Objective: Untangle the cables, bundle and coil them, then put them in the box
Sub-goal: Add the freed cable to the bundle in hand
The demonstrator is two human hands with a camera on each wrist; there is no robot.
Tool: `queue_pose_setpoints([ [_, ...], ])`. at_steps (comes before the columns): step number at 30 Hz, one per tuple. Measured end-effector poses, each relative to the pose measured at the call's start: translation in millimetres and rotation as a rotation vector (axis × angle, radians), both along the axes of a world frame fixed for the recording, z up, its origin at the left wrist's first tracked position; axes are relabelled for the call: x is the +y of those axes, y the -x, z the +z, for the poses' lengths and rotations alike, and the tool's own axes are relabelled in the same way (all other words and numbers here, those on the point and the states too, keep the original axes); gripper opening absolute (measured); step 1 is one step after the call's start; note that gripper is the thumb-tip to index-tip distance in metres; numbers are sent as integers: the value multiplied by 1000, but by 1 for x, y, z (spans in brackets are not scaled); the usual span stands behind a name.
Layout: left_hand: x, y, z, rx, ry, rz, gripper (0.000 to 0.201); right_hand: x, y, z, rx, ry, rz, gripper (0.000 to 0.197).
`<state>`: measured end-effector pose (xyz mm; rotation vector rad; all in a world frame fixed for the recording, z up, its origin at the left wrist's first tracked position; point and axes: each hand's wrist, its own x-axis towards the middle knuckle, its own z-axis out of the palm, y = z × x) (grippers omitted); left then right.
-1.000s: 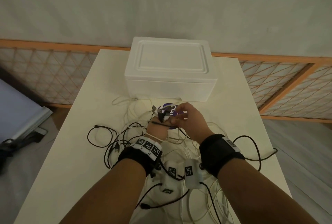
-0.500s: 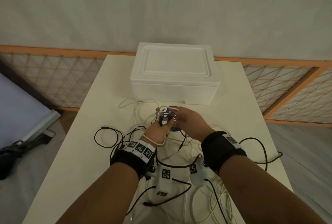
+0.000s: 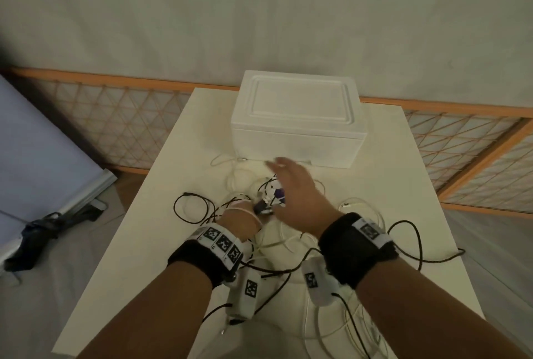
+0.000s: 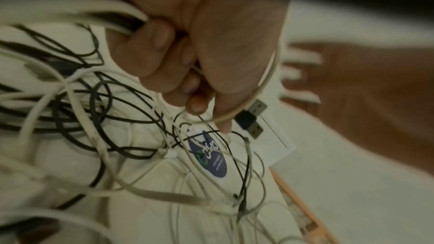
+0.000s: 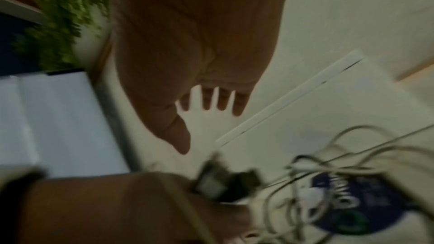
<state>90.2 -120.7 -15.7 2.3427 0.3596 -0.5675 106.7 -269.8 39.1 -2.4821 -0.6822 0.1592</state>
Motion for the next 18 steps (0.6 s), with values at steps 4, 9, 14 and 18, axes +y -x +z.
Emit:
queue_pose_setpoints([
  [4, 6, 12, 7, 50, -50, 22, 43, 43, 13, 2, -56, 123, 539, 47],
  [9, 29, 23, 9, 53, -90, -134, 33, 24, 4, 1, 30, 265, 346, 37],
  [14, 54, 35, 15, 10, 326, 268, 44, 7, -1, -1, -1, 534, 60, 40],
  [18, 60, 33, 30, -50, 735, 523, 50, 27, 7, 6, 11, 324, 65, 41],
])
